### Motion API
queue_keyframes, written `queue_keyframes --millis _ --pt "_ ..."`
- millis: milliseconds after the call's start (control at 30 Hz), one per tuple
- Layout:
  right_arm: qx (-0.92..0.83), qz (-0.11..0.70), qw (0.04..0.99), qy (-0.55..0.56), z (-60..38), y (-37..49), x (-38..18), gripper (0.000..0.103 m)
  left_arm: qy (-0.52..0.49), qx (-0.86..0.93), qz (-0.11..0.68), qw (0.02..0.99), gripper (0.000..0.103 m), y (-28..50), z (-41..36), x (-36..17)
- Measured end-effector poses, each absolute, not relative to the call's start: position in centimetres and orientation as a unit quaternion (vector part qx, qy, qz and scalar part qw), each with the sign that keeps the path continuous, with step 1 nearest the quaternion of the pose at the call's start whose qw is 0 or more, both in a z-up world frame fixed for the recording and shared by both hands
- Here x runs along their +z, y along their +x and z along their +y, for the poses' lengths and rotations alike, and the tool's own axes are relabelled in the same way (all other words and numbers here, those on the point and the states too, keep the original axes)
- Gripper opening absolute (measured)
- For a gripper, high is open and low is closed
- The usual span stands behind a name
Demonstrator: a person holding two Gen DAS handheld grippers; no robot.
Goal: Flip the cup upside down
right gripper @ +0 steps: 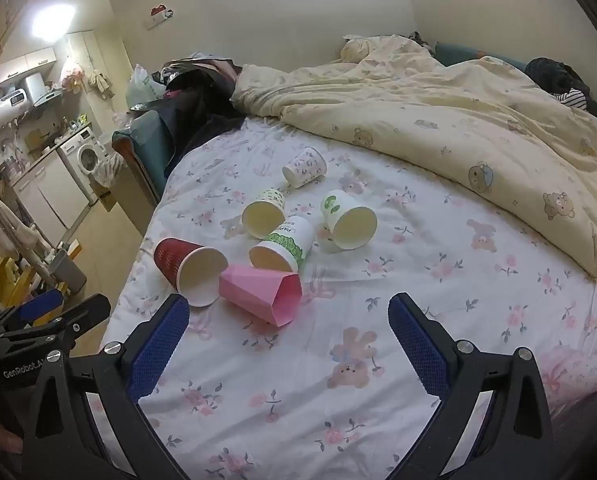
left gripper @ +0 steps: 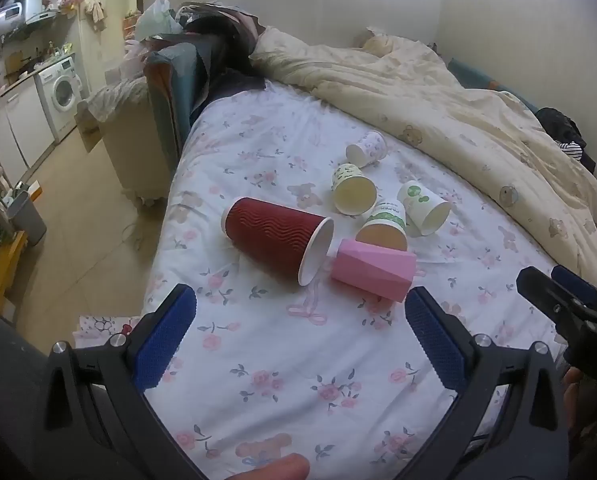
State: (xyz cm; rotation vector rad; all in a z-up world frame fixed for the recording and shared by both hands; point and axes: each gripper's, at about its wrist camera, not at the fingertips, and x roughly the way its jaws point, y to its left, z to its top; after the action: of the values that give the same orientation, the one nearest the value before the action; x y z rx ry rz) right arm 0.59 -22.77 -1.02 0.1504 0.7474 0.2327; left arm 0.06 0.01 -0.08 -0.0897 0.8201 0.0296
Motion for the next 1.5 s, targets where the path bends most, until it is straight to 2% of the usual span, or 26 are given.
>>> queue_keyframes --millis 1500 --pt "0.111 0.364 0.922 0.070 -23.04 0.48 -1.28 0.102 -0.049 0.022 0.391 0.919 0.103 -0.02 0.24 0.30"
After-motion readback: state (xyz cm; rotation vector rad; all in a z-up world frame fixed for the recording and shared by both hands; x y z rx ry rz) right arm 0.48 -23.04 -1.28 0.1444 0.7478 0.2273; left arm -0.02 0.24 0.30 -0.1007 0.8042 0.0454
